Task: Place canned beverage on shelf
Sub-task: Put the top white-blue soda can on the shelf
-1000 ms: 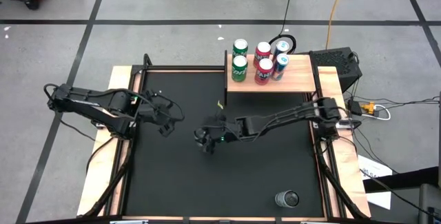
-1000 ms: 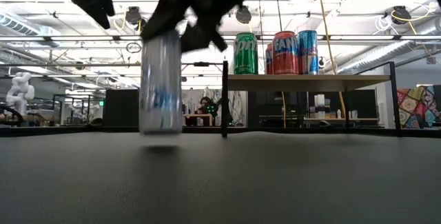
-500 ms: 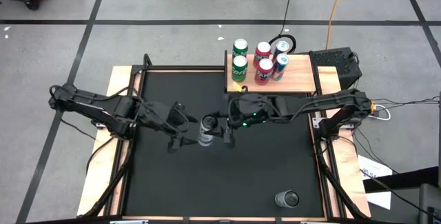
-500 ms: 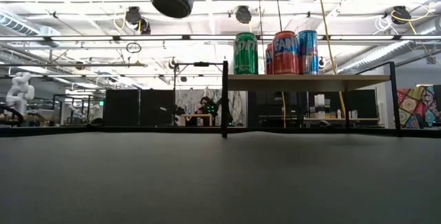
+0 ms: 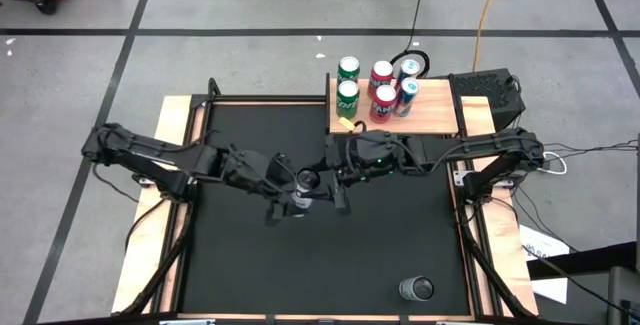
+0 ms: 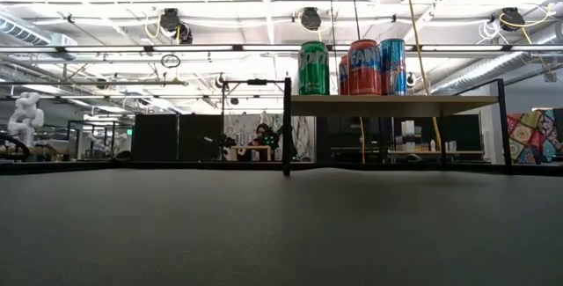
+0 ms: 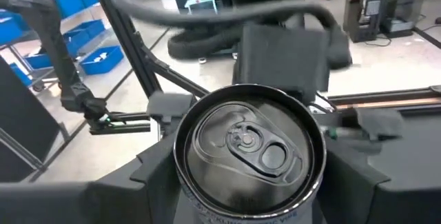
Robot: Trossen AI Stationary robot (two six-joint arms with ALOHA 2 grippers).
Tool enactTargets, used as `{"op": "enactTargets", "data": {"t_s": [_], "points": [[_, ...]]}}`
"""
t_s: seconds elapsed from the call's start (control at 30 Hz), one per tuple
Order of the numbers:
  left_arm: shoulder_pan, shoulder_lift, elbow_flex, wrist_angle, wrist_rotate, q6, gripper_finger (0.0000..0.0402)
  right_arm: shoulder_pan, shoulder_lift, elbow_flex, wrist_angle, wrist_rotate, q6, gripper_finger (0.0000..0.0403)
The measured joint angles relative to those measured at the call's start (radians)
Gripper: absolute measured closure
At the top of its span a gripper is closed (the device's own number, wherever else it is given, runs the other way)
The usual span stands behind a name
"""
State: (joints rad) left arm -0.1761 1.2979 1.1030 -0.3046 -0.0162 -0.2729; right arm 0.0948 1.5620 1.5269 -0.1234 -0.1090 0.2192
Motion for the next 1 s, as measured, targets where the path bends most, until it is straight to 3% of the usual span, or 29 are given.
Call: {"op": "enactTargets", "data": {"t_s": [0.13, 0.47, 0.57, 0.77, 1.0], "points": [[0.004, 0.024, 0.0, 0.025, 0.034, 0.021, 0.0036, 0.0, 0.0, 0.0, -0.004, -0.003, 0.003, 0.0156], [0.011, 0.015, 0.0, 0.026, -0.044, 0.086, 0.0172, -0.001, -0.003, 0.002, -0.032, 0.051, -0.004, 0.0144], [0.012, 0.015, 0.0, 0.022, -0.108, 0.082, 0.0173, 0.001, -0.002, 0.002, -0.029, 0.132, 0.025, 0.0119], [0.016, 0.015, 0.0, 0.01, -0.425, 0.069, 0.0162, 0.0, -0.002, 0.002, -0.031, 0.348, 0.166, 0.007], [0.021, 0.015, 0.0, 0.013, -0.449, 0.097, 0.015, -0.002, -0.002, 0.002, -0.017, 0.396, 0.139, 0.0073]]}}
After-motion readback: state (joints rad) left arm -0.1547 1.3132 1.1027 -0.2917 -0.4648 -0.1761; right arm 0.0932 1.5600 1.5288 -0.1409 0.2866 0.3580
